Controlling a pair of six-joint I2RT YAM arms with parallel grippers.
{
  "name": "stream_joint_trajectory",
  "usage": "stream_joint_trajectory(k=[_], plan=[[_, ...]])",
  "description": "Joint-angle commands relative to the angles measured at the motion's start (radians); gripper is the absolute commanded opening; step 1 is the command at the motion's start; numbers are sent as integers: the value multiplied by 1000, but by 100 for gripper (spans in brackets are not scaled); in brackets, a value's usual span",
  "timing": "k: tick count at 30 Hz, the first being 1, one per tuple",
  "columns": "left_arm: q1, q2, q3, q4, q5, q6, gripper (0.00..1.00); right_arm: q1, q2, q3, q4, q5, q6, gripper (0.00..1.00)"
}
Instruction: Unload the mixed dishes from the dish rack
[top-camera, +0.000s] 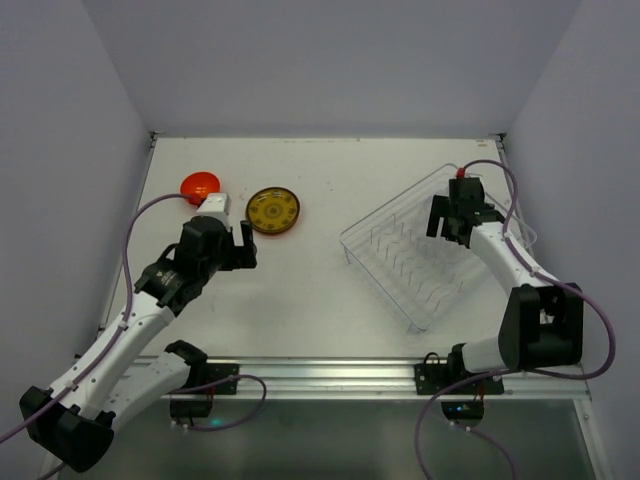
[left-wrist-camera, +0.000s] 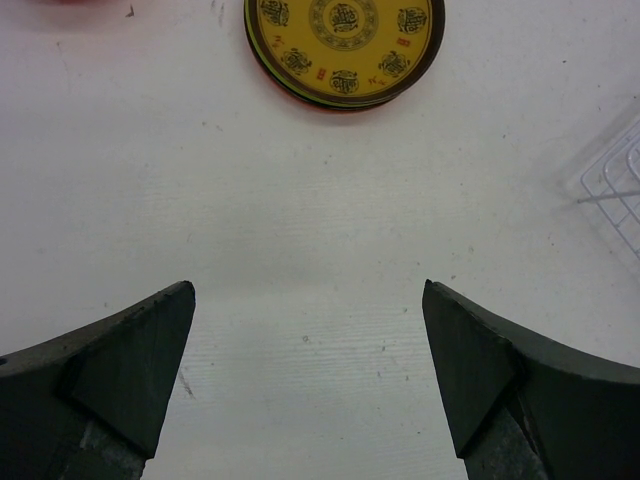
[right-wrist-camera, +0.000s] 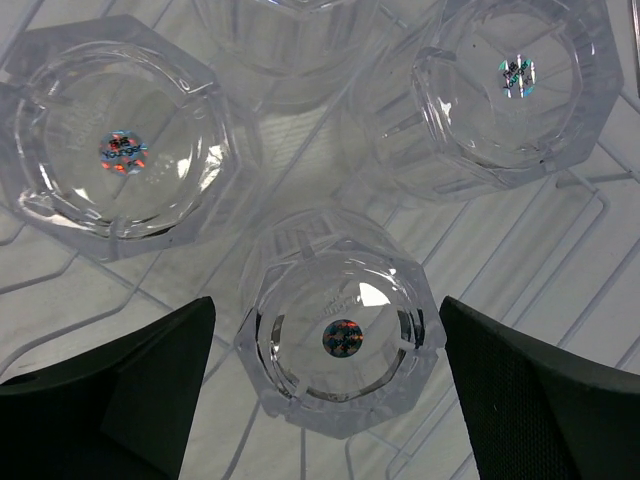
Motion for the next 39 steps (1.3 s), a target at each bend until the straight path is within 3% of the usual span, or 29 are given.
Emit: stream_joint_trajectory(k=[1,8,12,15,18,27,30,33,35,36,37,38,39], plan=[[-7,4,11,20,-9,18,100,-2,27,-1,32,73,18,95],[-5,4,10,19,-15,16,100,-2,-2,-47,74,105,92,91],[-7,-4,8,19,-20,14,100,-2,-40,-84,97,123,133,61],[-5,5,10,17,-23,14,100,-2,-66,-88,91,119,150,45],[-7,8,11,13,-32,11,100,-2,-107,-90,78,103,156,35],[-5,-18,13,25,-3,27,100,-1,-375,-93,23,88,170,23],[-7,-64,21,40,83,59,100,-1,-521,-104,28,-8,181,21],[-5,-137,30,78,209,22,100,-1,-656,-169,126,-285,193,22],[-7,-189,-28,173,409,-54,100,-1,-764,-211,191,-535,207,23],[-5,-240,-68,353,510,-91,100,-2,-787,-219,210,-614,239,23],[-7,-259,-117,472,698,-134,100,-1,-817,-237,233,-687,260,23],[-5,-268,-169,619,770,-265,100,-2,-827,-251,305,-823,293,23],[-7,-256,-268,913,834,-345,100,-1,-836,-271,352,-887,373,23]])
